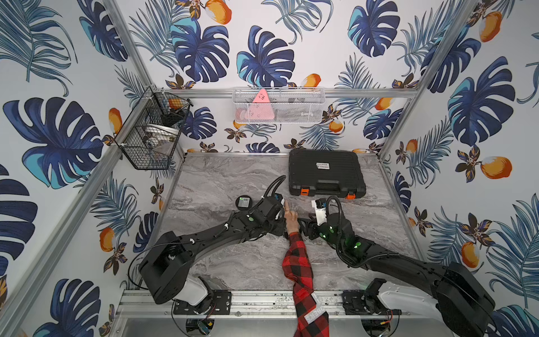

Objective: Take off the watch
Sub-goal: Untie the watch from the hand, then take off the watch from the hand, then pick up the hand from the center of the board.

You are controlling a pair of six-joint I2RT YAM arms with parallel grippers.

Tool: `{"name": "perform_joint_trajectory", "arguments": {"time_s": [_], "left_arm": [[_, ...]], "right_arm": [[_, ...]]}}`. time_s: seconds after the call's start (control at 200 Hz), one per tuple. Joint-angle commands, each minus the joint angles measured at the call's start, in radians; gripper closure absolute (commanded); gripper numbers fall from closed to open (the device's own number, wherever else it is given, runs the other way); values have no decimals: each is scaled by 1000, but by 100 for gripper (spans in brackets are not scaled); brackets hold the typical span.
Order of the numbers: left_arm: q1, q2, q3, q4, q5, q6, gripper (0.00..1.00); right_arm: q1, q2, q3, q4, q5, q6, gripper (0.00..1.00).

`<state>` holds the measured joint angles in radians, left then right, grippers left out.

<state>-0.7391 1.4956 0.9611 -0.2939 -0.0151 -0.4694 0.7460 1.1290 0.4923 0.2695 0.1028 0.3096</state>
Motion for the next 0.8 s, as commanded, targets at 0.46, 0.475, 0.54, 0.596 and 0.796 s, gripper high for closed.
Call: {"name": "perform_joint_trajectory", "arguments": {"time_s": [0.46,0.475,0.54,0.596,0.796], "left_arm": [[-1,43,-62,84,122,-180,56],[-1,45,-64,87,123,-182,57],[0,46,-72,99,124,-184,65],[0,47,-74,105,123,-184,71],[0,66,-61,116,124,-167,85]], "right_arm": [[102,137,200,-485,-164,415,33],[107,143,203,-486,-161,418,33],[119,172,221,-493,-151,434,31],[124,205,241,-507,-145,439,30],[128,317,295,-535,-101,424,29]]}}
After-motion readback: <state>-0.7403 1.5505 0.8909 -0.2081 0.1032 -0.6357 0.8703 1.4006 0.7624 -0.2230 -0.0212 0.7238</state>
